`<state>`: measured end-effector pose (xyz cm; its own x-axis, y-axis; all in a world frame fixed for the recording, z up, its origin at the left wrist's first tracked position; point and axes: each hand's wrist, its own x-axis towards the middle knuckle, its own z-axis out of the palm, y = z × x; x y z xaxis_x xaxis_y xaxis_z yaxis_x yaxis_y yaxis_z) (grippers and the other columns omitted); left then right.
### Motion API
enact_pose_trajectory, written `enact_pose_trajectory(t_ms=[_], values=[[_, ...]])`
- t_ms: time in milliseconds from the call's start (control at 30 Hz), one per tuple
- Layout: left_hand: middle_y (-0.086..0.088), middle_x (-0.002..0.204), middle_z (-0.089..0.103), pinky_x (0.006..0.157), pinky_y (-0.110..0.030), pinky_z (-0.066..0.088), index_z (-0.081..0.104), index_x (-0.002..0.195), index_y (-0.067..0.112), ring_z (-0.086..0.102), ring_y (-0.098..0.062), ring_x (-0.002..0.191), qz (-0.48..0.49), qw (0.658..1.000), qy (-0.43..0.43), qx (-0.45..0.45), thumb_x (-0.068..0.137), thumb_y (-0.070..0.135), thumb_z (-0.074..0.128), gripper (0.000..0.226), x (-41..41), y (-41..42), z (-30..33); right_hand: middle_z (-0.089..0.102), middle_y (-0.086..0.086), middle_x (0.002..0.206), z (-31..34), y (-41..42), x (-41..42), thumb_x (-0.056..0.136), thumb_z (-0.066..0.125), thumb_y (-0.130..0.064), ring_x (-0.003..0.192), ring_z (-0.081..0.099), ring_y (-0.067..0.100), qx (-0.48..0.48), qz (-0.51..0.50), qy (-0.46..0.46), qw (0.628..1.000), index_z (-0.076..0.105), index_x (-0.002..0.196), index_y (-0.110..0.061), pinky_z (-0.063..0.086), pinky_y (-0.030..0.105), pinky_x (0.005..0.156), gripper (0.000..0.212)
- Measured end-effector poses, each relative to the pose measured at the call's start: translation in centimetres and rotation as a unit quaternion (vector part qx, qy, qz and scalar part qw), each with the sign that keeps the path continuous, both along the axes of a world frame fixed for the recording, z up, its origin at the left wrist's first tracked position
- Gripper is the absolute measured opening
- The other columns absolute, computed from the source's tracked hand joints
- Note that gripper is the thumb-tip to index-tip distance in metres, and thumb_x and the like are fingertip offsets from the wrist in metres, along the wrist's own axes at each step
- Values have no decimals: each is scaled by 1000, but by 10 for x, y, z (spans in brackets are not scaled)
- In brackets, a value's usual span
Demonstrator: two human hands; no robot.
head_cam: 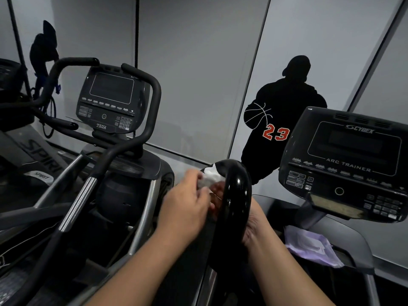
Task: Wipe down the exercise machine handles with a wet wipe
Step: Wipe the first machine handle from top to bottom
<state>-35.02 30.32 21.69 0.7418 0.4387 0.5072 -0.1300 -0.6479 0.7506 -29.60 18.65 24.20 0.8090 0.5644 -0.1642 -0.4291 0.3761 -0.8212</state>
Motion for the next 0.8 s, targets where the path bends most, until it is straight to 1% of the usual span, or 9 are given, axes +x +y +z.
enact_pose_trajectory(t_ms=[67, 100, 200, 300, 367, 400, 500, 633, 800], values=[[6, 80, 68, 75, -36, 53, 54, 107, 31, 65, -14, 76, -44, 997, -5, -61, 97, 32, 59, 11, 8, -16, 5, 58, 4, 47, -2, -2, -2, 93, 59, -13, 35, 57, 12, -10, -17, -3, 1000, 68, 52, -5, 47, 20, 34, 43], [5, 83, 69, 77, -37, 54, 55, 109, 31, 66, -16, 79, -49, 995, -7, -88, 97, 33, 60, 14, 14, -20, 6, 56, 3, 45, -2, -4, -4, 96, 57, -13, 33, 55, 12, -21, -33, -6, 999, 67, 57, -4, 45, 21, 33, 42], [9, 78, 65, 77, -33, 52, 57, 108, 31, 62, -18, 77, -32, 993, -1, -116, 95, 30, 62, 13, 27, -22, 10, 59, 7, 58, -7, -9, -4, 95, 63, -15, 44, 59, 16, -40, -65, -36, 996, 67, 92, 2, 50, 25, 40, 18], [11, 74, 63, 76, -36, 53, 58, 93, 29, 62, -19, 76, -22, 995, -7, -102, 95, 27, 61, 4, 36, -15, 14, 63, 17, 79, -11, -23, -12, 92, 65, -16, 67, 62, 26, -77, -65, -93, 991, 68, 104, 5, 53, 33, 60, 24], [11, 72, 62, 74, -37, 53, 55, 83, 27, 61, -19, 76, -16, 997, -13, -69, 93, 24, 62, 13, 42, -9, 18, 66, 11, 75, -16, -36, -24, 93, 59, -6, 64, 63, 21, -106, -64, -149, 981, 73, 98, -3, 53, 30, 58, 15], [11, 73, 60, 71, -35, 50, 53, 82, 27, 59, -19, 76, -15, 999, -9, -47, 94, 24, 61, 15, 44, -6, 20, 68, 9, 72, -23, -42, -28, 93, 55, 1, 61, 64, 17, -127, -75, -176, 973, 74, 94, -7, 52, 29, 57, 20], [11, 74, 54, 65, -29, 36, 54, 87, 25, 53, -16, 75, -6, 1000, 16, 18, 96, 25, 58, 11, 44, -2, 27, 75, 7, 84, -44, -55, -49, 85, 51, 15, 72, 68, 15, -188, -104, -255, 943, 77, 94, -19, 52, 27, 66, 44], [7, 86, 56, 70, -27, 35, 57, 86, 22, 54, -19, 81, -10, 999, 20, 46, 94, 19, 59, 8, 44, 3, 32, 77, -4, 99, -66, -70, -79, 67, 56, -5, 81, 70, 10, -264, -95, -298, 912, 70, 115, -33, 50, 18, 69, 58], [4, 93, 51, 72, -27, 34, 56, 83, 21, 52, -20, 81, -8, 998, 11, 60, 94, 17, 59, 12, 43, 2, 36, 69, -24, 105, -76, -73, -99, 83, 78, -21, 83, 67, 3, -346, -79, -339, 871, 57, 122, -46, 52, 16, 73, 51]])
